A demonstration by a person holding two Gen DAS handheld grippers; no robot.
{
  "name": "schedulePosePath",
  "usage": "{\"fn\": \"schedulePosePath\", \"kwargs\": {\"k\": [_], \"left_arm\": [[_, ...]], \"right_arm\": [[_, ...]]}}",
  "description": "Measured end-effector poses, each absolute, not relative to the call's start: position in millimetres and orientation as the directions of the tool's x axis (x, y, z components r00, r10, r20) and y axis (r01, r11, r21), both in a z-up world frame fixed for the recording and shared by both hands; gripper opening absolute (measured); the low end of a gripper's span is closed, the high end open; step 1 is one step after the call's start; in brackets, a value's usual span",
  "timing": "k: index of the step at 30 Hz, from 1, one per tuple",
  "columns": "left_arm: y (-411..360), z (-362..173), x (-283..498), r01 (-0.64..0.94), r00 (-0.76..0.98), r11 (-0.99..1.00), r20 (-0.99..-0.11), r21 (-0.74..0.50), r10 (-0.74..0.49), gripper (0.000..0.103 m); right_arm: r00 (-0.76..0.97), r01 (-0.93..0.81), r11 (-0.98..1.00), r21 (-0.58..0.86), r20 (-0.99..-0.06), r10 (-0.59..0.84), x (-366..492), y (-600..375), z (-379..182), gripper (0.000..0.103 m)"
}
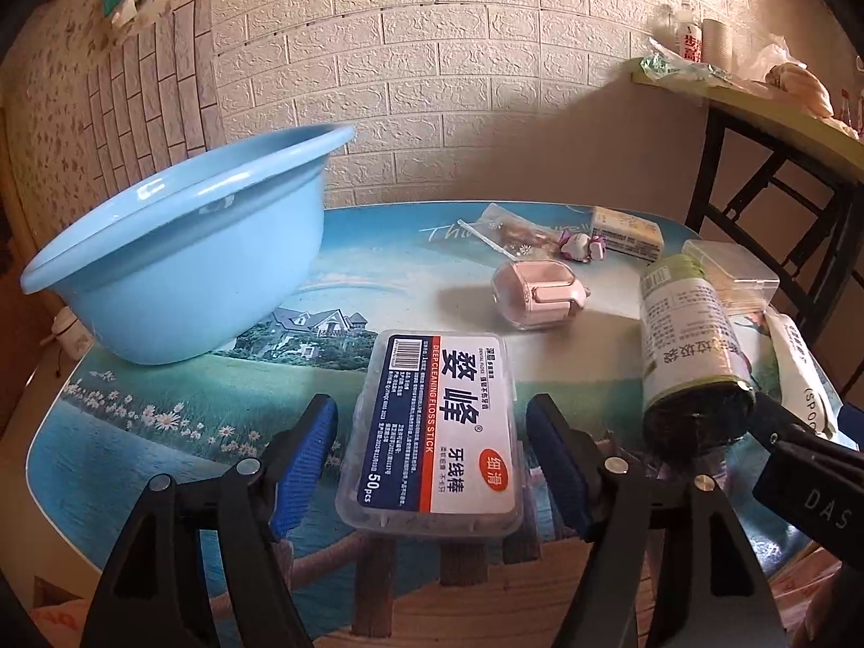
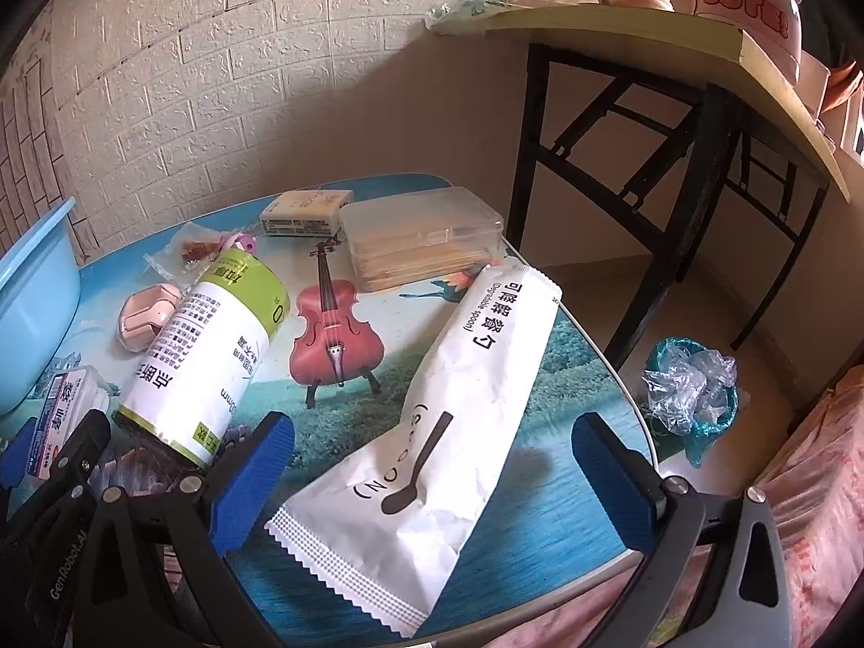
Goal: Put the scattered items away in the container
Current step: 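Lift the floss box with the left gripper while the right gripper grasps the white spoon packet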
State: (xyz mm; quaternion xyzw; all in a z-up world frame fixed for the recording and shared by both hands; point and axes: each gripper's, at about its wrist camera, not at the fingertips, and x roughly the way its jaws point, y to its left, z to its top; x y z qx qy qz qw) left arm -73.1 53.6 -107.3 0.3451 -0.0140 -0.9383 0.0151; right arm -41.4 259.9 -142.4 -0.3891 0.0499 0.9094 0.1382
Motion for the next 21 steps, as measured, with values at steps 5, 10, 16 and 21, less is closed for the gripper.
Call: {"fn": "schedulePosePath", "kwargs": {"k": [5,10,16,21], "left_arm": [[54,-109,-77,0.014,-0.775,-0.999,-0.631,0.042,-0.038,0.055],[56,-109,-76,0.0,-0.784,-0.999,-0.62,0.052,-0.032,0.053],[51,-105,-74,-0.005,-0.787,-0.999,-0.616,0.036,-0.018,0.053],[48,-87,-66,-0.015,-0.812,-1.0,-0.584,0.007,0.008,0.053]], "right_arm": [[-0.658,-0.291,-0.957,-0.005,-0.725,0.204,-42,263,-148,0.101],[-0.693,-0.26,-0.966,-0.013,-0.694,0.196,-37,262,-145,0.067],[-0.709,-0.255,-0.967,-0.009,-0.678,0.193,-31,264,-144,0.041],[-0.733,-0.255,-0.966,-0.031,-0.645,0.214,-22,265,-132,0.034]]}}
